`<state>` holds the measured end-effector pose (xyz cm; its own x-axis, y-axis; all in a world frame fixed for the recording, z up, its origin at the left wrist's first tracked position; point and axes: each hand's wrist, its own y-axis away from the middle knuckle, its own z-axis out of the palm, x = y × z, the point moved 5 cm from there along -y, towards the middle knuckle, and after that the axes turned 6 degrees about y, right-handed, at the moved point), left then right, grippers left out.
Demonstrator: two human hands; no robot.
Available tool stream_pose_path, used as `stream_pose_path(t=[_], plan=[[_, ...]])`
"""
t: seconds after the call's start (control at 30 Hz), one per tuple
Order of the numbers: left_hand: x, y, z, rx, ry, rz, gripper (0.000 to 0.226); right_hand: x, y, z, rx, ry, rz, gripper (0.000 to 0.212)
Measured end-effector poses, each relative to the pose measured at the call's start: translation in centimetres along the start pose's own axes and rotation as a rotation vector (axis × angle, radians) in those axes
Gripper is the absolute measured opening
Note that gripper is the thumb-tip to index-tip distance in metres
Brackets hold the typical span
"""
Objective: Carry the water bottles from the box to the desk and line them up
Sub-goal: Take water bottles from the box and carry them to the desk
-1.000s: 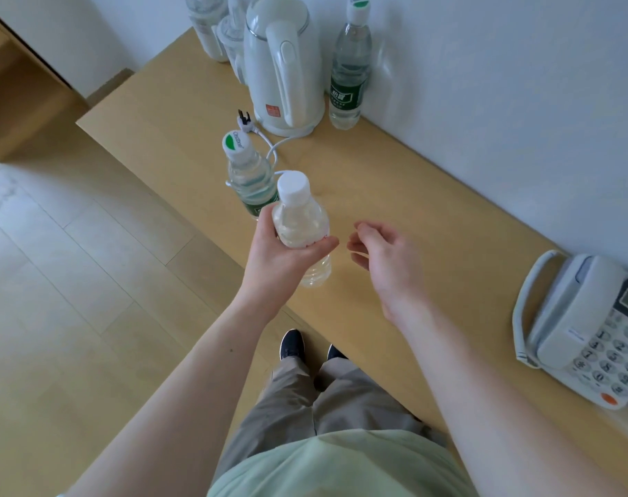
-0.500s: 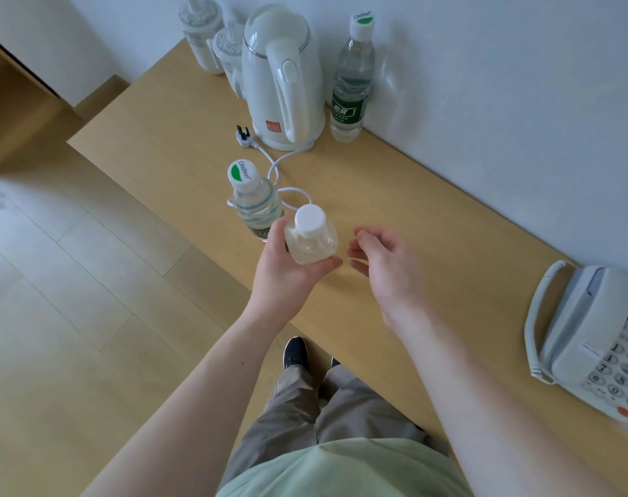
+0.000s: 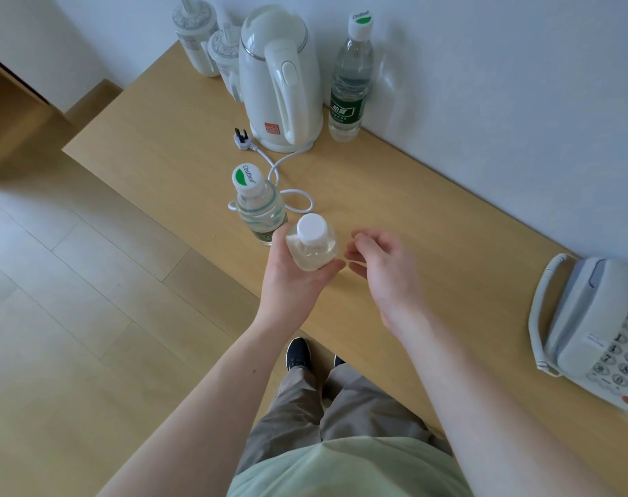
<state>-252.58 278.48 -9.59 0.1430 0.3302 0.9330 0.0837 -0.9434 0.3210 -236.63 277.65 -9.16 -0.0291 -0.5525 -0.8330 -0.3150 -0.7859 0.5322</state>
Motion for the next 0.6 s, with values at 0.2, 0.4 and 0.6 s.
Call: stream_pose_path(t=[0.2, 0.4, 0.6], plan=[[-0.6, -0.4, 0.1, -0.024, 0.000, -0.032, 0.073, 0.2, 0.1, -0.2, 0.005, 0.005, 0.006, 0.012], [-2.5, 1.5, -0.5, 0.038, -0.059, -0.079, 0.077, 0.6, 0.1, -0.5, 0.007, -0.015, 0.013, 0.011], [-5.2, 2.8, -1.2, -0.130, -0.084, -0.560, 0.051, 1.0, 0.3, -1.3, -0.026, -0.011, 0.024, 0.013]])
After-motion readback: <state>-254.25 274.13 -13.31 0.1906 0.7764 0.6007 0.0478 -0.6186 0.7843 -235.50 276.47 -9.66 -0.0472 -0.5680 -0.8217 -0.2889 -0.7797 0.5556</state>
